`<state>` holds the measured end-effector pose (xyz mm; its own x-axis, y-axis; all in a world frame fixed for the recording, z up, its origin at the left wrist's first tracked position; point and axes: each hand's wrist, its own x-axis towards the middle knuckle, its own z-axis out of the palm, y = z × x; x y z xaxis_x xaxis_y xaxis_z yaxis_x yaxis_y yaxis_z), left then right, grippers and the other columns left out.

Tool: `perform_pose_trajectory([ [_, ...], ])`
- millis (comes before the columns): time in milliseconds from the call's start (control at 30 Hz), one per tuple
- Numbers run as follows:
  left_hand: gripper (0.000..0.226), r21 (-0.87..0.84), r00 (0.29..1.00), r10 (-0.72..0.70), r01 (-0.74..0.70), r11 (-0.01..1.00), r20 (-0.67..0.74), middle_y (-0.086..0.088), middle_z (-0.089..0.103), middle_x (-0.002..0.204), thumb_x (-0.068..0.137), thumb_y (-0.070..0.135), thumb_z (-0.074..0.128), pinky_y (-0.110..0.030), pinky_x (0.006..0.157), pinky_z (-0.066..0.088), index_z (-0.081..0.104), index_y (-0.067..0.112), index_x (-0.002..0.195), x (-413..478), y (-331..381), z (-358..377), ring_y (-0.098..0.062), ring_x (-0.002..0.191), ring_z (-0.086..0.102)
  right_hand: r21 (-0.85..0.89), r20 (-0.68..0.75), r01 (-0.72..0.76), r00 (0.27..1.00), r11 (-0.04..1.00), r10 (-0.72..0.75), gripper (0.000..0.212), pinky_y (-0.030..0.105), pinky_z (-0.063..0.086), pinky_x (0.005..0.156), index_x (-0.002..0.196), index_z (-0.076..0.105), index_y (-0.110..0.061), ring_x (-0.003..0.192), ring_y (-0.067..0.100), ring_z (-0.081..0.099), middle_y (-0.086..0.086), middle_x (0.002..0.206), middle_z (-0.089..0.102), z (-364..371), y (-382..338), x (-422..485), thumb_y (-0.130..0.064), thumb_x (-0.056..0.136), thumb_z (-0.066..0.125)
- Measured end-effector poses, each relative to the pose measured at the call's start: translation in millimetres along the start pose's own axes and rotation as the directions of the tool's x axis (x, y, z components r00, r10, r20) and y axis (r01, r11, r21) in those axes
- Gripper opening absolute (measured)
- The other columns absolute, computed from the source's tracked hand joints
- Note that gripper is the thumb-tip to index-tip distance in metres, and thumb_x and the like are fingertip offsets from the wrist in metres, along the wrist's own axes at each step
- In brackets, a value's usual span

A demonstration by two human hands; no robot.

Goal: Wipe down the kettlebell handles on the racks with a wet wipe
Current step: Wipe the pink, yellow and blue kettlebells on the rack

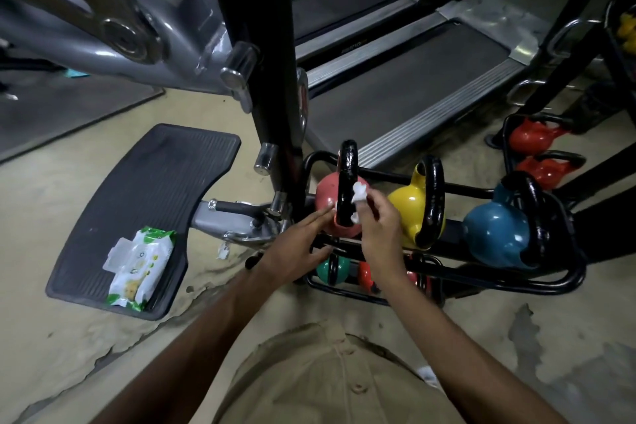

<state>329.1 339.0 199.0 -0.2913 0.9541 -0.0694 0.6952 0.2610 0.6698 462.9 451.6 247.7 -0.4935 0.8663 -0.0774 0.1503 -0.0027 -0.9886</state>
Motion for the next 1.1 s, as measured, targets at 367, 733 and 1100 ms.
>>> perform_pose_trajectory([
  [367,0.069,-0.041,1.000,0.003,-0.002,0.999,0.021,0.012,0.040,0.162,0.096,0.029,0.066,-0.028,0.110,0.047,0.037,0.027,0.159,1.2,0.9,-3.3,-0.007,0.134,0.053,-0.443,0.858,0.877,0.354,-0.186,-0.371,0.032,0.058,0.034,0.119,0.112,0.072,-0.014,0.132,0.031,0.057,0.010,0.129,0.066,-21.1,-16.8,57.7,-0.034,0.103,0.049],
  [733,0.075,-0.038,0.973,0.119,-0.129,0.991,-0.199,0.011,0.017,0.172,0.100,0.026,0.064,-0.018,0.115,0.024,0.025,0.026,0.164,21.7,41.7,-30.6,0.004,0.147,0.023,-0.833,0.553,0.540,0.820,0.125,0.145,0.037,0.039,0.051,0.079,0.101,0.074,-0.004,0.105,0.042,0.069,0.024,0.111,0.072,33.4,-78.5,167.7,-0.034,0.104,0.052],
  [1100,0.077,0.033,0.963,0.169,-0.165,0.986,-0.209,0.006,0.036,0.165,0.090,0.021,0.077,-0.033,0.118,0.040,0.042,0.021,0.158,32.9,34.4,-36.7,-0.015,0.148,0.040,-0.072,-0.155,-0.332,0.935,0.941,0.318,0.033,0.040,0.054,0.075,0.084,0.074,0.001,0.081,0.035,0.070,0.021,0.088,0.074,32.5,-23.5,118.7,-0.026,0.094,0.059],
])
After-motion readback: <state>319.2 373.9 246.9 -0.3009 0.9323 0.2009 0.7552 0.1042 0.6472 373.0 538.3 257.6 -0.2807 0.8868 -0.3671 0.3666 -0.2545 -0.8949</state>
